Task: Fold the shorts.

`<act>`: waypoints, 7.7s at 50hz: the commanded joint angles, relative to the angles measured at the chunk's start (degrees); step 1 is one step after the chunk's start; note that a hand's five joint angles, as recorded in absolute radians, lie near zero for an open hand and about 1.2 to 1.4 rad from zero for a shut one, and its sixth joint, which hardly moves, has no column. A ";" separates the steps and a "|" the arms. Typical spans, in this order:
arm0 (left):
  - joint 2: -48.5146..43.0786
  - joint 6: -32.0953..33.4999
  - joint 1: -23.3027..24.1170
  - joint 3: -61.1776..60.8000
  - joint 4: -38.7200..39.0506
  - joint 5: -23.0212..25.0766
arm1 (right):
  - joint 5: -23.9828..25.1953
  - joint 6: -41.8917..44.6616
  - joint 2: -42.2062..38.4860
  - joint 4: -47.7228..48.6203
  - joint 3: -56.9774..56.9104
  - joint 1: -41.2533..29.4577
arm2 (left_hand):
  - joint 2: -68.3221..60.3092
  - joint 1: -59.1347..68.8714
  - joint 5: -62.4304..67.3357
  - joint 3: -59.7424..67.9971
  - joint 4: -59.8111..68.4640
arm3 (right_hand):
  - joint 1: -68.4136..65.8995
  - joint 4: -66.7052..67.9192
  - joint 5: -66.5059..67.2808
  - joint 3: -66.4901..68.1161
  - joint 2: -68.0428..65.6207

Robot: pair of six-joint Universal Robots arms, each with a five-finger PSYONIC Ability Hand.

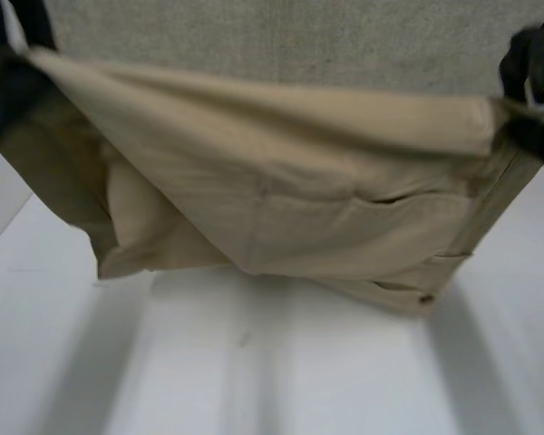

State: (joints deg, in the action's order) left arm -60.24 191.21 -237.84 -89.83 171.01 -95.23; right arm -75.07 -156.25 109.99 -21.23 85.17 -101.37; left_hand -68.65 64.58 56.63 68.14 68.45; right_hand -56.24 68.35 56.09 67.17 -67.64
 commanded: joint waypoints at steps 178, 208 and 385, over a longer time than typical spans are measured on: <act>-54.46 -8.75 -3.95 -8.43 16.98 2.51 | 13.45 12.72 -50.14 25.27 -1.24 5.30 | 34.55 -30.48 -32.53 -34.04 -34.35 | 33.40 -45.51 -43.25 -44.32 44.80; -49.45 -9.19 0.45 -15.28 15.93 2.60 | 14.25 18.53 -60.77 30.46 -8.09 4.95 | 31.02 -26.95 -29.00 -30.51 -30.82 | -23.76 11.65 13.91 12.83 -12.36; -59.63 -7.61 0.63 -5.72 27.62 -0.13 | -13.52 -5.38 -44.78 28.96 11.60 -7.70 | -11.35 15.42 13.37 11.86 11.55 | -23.76 11.65 13.91 12.83 -12.36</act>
State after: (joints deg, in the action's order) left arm -115.89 183.24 -236.06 -101.69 195.90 -95.08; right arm -88.51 -161.87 65.28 7.61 96.42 -108.32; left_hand -67.25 64.86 54.81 66.69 67.06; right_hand -55.41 68.25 56.49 67.80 -67.56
